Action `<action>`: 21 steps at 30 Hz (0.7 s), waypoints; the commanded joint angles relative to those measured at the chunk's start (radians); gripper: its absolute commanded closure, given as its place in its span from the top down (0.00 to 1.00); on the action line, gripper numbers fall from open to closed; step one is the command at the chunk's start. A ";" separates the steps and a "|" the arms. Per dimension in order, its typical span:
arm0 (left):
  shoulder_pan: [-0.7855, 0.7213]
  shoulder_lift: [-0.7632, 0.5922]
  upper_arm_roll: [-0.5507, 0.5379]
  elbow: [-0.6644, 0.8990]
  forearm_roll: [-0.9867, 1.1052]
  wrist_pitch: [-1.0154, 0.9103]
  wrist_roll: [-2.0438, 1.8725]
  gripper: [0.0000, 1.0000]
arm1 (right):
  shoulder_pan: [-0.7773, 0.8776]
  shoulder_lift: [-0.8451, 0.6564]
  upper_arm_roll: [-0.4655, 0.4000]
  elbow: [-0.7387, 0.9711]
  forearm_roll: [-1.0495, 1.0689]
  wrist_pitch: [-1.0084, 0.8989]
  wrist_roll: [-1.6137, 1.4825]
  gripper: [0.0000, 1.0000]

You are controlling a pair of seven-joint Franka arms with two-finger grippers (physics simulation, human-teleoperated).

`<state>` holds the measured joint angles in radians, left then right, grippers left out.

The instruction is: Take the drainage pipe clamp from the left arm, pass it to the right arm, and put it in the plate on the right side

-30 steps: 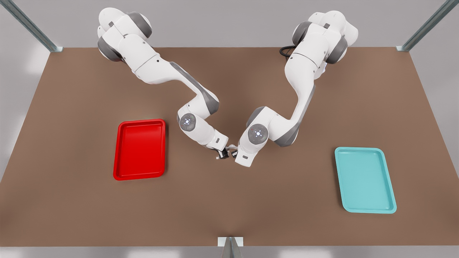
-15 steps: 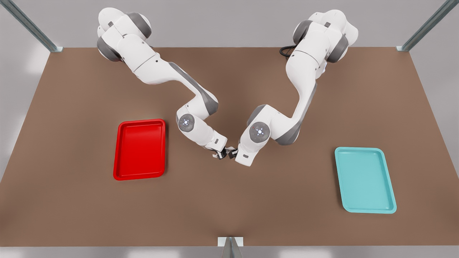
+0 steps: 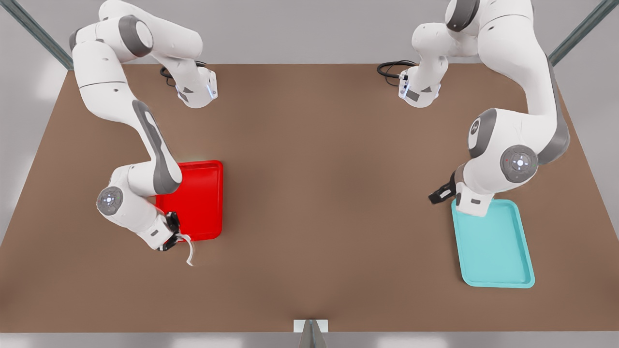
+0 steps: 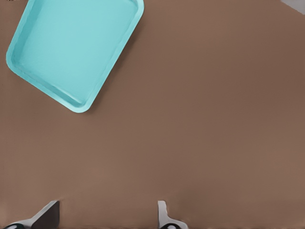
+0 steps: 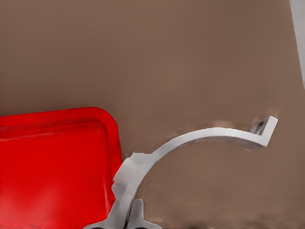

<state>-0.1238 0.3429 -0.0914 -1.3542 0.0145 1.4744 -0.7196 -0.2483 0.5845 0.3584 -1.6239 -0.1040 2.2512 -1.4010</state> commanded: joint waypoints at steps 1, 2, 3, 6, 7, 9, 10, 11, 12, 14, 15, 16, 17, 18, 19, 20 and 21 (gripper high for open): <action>-0.002 -0.027 -0.005 -0.016 0.028 -0.172 0.605 1.00 | -0.051 0.008 0.001 -0.004 -0.082 -0.047 -0.064 0.22; 0.006 -0.022 -0.005 -0.019 0.022 -0.146 0.605 1.00 | -0.062 0.024 0.001 -0.005 -0.082 -0.032 -0.065 0.22; 0.003 -0.033 -0.007 -0.019 0.018 -0.155 0.605 1.00 | -0.066 0.023 0.001 -0.040 -0.082 -0.025 -0.067 0.22; 0.004 -0.062 -0.028 -0.008 0.021 -0.184 0.606 1.00 | -0.069 -0.040 0.002 -0.191 -0.080 0.090 -0.067 0.22; 0.009 -0.061 -0.025 -0.006 0.024 -0.172 0.606 1.00 | -0.072 -0.063 0.002 -0.238 -0.080 0.131 -0.067 0.22; 0.015 -0.059 -0.025 -0.008 0.022 -0.160 0.606 1.00 | -0.080 -0.089 0.002 -0.293 -0.080 0.172 -0.065 0.22; 0.015 -0.059 -0.025 -0.008 0.021 -0.161 0.606 1.00 | -0.083 -0.104 0.002 -0.326 -0.080 0.195 -0.065 0.22; 0.021 -0.059 -0.025 -0.008 0.021 -0.161 0.606 1.00 | -0.088 -0.123 0.004 -0.359 -0.080 0.211 -0.064 0.22; 0.023 -0.059 -0.025 -0.008 0.021 -0.161 0.606 1.00 | -0.095 -0.130 0.005 -0.390 -0.080 0.228 -0.062 0.22; 0.023 -0.059 -0.025 -0.008 0.025 -0.155 0.608 1.00 | -0.105 -0.159 0.010 -0.462 -0.079 0.269 -0.059 0.22; 0.023 -0.061 -0.025 -0.008 0.027 -0.155 0.608 1.00 | -0.105 -0.178 0.011 -0.502 -0.074 0.278 -0.059 0.22; 0.023 -0.061 -0.025 -0.008 0.027 -0.155 0.608 1.00 | -0.105 -0.184 0.013 -0.528 -0.069 0.291 -0.058 0.22; 0.023 -0.061 -0.025 -0.008 0.027 -0.155 0.608 1.00 | -0.103 -0.181 0.014 -0.544 -0.069 0.306 -0.056 0.22; 0.023 -0.061 -0.025 -0.008 0.028 -0.155 0.608 1.00 | -0.103 -0.175 0.014 -0.559 -0.069 0.321 -0.053 0.22; 0.023 -0.061 -0.025 -0.008 0.027 -0.155 0.609 1.00 | -0.103 -0.173 0.014 -0.565 -0.069 0.321 -0.053 0.22; 0.023 -0.061 -0.025 -0.008 0.028 -0.154 0.608 1.00 | -0.101 -0.172 0.014 -0.568 -0.069 0.321 -0.052 0.22; 0.023 -0.059 -0.025 -0.008 0.028 -0.154 0.609 1.00 | -0.101 -0.158 0.014 -0.568 -0.068 0.321 -0.052 0.22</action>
<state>-0.1011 0.2845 -0.1165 -1.3626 0.0411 1.3235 -0.3018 -0.3494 0.4224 0.3725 -2.1891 -0.1734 2.5196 -1.4438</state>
